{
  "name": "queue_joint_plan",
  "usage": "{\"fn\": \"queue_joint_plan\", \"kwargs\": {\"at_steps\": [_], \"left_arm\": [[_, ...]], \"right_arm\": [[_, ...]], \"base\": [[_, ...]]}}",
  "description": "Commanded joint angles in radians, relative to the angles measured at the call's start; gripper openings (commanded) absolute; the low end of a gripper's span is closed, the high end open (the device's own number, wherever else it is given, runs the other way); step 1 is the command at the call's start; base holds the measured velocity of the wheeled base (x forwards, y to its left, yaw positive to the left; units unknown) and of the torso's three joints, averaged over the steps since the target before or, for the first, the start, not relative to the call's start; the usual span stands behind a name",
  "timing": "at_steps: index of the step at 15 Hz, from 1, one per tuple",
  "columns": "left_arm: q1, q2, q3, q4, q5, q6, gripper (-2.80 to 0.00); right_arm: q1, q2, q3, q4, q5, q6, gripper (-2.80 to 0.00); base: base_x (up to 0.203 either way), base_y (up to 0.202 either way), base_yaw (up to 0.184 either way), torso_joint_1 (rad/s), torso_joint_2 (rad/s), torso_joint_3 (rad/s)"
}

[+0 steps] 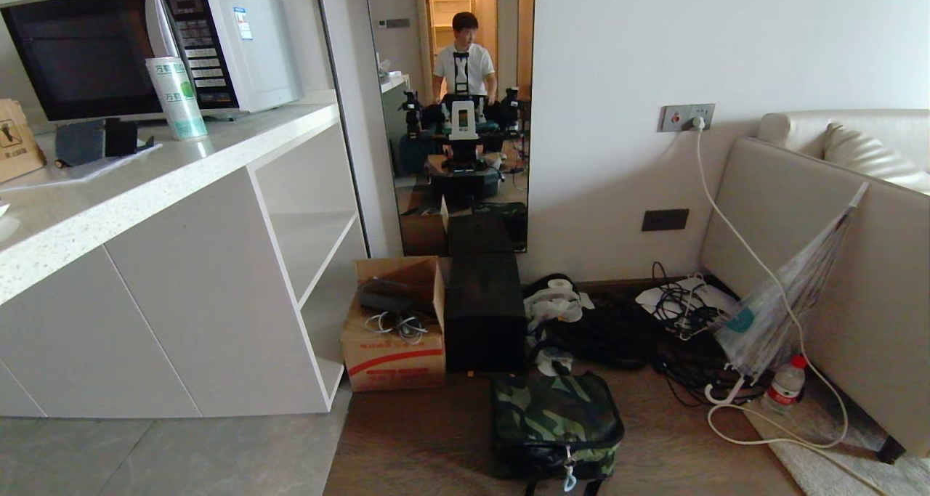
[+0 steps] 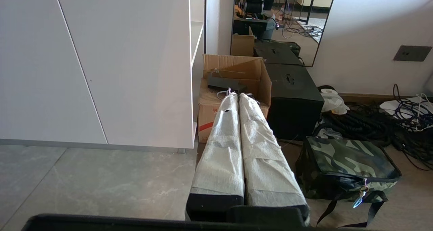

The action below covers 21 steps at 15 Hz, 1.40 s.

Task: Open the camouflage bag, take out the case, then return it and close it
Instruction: Open the top of the storage box

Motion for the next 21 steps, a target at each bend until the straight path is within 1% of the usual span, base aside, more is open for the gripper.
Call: {"fn": "queue_joint_plan", "kwargs": {"at_steps": [1,16,21], "left_arm": [[0.0,0.0,0.0,-0.001,0.001,-0.001,-2.8],[0.0,0.0,0.0,-0.001,0.001,-0.001,-2.8],[0.0,0.0,0.004,-0.001,0.004,0.009,-2.8]], "right_arm": [[0.0,0.0,0.0,0.0,0.0,0.0,-2.8],[0.0,0.0,0.0,0.0,0.0,0.0,-2.8],[0.0,0.0,0.0,0.0,0.0,0.0,-2.8]], "base": [[0.0,0.0,0.0,0.0,0.0,0.0],[0.0,0.0,0.0,0.0,0.0,0.0],[0.0,0.0,0.0,0.0,0.0,0.0]]}}
